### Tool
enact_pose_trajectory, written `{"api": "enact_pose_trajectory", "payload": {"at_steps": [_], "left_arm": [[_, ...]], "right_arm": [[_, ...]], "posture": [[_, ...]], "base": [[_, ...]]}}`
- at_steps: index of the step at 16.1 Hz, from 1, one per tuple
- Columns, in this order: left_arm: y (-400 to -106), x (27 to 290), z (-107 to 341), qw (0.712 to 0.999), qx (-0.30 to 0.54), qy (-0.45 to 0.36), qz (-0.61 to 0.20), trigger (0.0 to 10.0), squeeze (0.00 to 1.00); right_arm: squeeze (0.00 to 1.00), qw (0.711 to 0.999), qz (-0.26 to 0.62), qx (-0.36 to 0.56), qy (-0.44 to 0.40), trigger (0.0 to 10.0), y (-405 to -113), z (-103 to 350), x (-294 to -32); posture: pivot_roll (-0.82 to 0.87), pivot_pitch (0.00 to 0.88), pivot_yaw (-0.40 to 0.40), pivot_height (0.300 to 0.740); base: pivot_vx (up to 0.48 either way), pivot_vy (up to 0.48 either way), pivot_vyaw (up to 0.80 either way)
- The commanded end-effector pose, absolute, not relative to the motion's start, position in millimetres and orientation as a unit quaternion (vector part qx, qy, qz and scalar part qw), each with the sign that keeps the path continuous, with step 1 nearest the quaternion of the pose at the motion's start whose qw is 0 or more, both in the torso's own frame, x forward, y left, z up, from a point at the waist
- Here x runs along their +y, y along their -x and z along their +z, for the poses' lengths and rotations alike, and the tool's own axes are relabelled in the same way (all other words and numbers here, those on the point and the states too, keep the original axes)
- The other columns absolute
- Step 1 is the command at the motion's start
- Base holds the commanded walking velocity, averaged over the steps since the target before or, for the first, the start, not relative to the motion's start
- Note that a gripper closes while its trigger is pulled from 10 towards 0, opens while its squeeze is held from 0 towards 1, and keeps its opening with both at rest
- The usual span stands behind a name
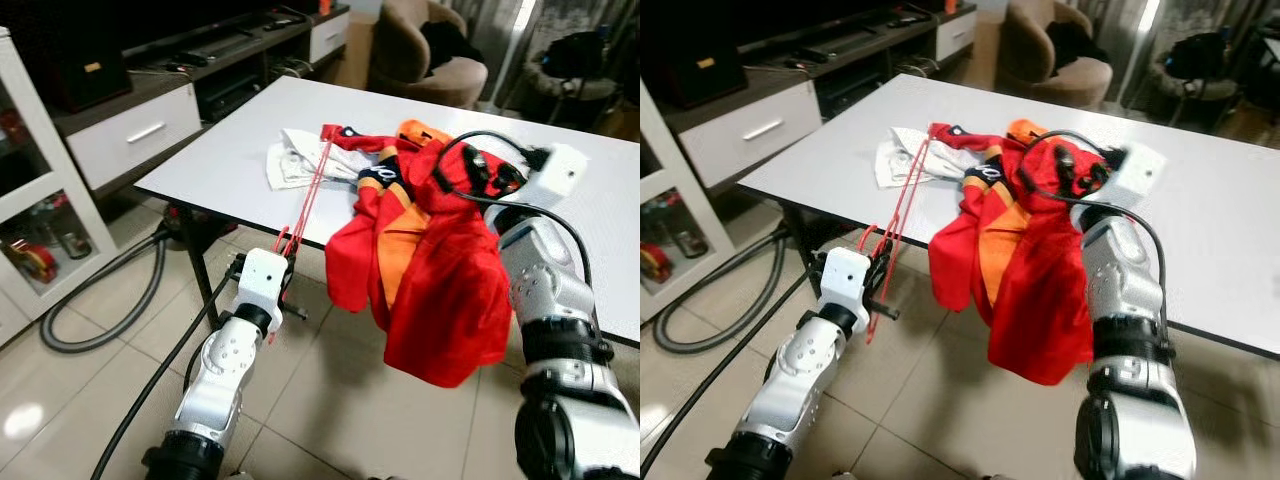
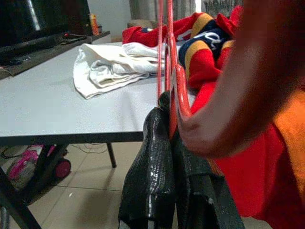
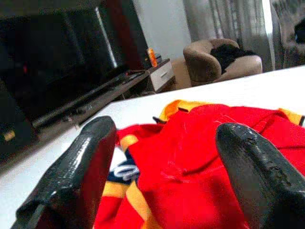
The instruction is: Hang hanger
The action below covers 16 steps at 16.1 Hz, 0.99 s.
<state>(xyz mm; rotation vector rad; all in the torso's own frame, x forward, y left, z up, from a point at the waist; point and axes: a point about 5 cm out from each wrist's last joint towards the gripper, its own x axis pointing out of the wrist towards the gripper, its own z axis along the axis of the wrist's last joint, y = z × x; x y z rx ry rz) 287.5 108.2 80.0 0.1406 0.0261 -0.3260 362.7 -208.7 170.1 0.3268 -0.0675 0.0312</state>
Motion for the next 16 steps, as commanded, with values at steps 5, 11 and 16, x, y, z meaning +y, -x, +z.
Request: {"api": "enact_pose_trajectory", "payload": {"at_steps": [5,11,16], "left_arm": [[-290,117,88,0.989,-0.002,-0.07,-0.131,10.0,0.0],[-276,117,78,0.99,0.007,-0.035,-0.138,10.0,0.0],[-269,112,80,0.988,-0.009,-0.02,-0.155,10.0,0.0]], "right_arm": [[1.0,0.994,-0.028,-0.087,0.057,10.0,-301,147,-199],[0.0,0.995,-0.056,-0.018,0.083,10.0,-274,92,-201],[0.0,0.995,-0.05,-0.013,0.081,10.0,-277,89,-204]], "posture": [[-0.03,0.0,-0.029,0.74],[-0.03,0.0,-0.017,0.74],[-0.04,0.0,-0.021,0.74]], "base": [[0.0,0.0,0.0],[0.0,-0.046,0.0],[0.0,-0.48,0.0]]}}
